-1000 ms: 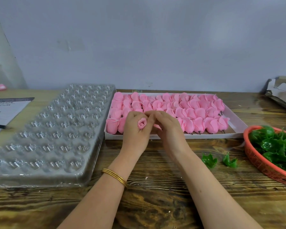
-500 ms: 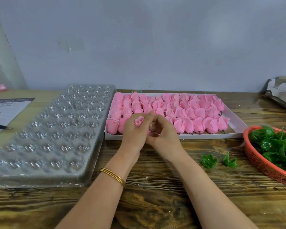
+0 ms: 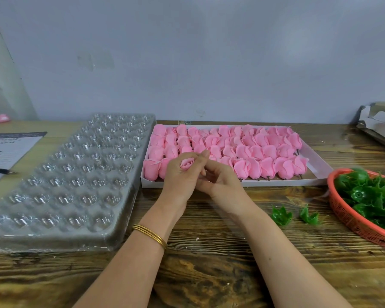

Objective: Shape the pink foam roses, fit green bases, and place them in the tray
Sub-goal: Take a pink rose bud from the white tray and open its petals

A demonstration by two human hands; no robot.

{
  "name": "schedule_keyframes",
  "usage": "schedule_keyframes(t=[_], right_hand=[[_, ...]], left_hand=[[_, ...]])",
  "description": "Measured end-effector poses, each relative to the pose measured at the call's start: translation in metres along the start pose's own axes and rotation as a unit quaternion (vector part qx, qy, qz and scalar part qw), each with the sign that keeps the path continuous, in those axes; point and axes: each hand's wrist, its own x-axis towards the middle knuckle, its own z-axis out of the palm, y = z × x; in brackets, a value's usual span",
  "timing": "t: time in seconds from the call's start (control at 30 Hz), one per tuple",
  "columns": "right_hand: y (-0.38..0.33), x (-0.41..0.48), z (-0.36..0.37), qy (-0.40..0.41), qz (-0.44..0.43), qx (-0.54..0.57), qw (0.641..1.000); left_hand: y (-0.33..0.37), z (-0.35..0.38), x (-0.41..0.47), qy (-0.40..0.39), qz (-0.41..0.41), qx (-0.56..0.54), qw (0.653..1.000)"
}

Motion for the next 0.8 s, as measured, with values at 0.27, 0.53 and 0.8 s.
schedule_keyframes(t=[0.27,0.53,0.8], right_hand=[[0.0036,0.0006,0.0059,0.064,0.005,-0.037,0.997],[0.0081,0.004,0.0047,0.051,-0.006,0.016,0.999],[0.008,0.0026,0.0039,0.025,0.015,0.074,0.997]], left_hand=[[0.0013,0.003,-0.0015,0.021,-0.057,-0.032,0.998],[0.006,0.0021,-0.0023,0.009,-0.035,-0.034,0.999],[0.0074,0.0002,-0.0026,0.009,-0.023,-0.023,0.999]])
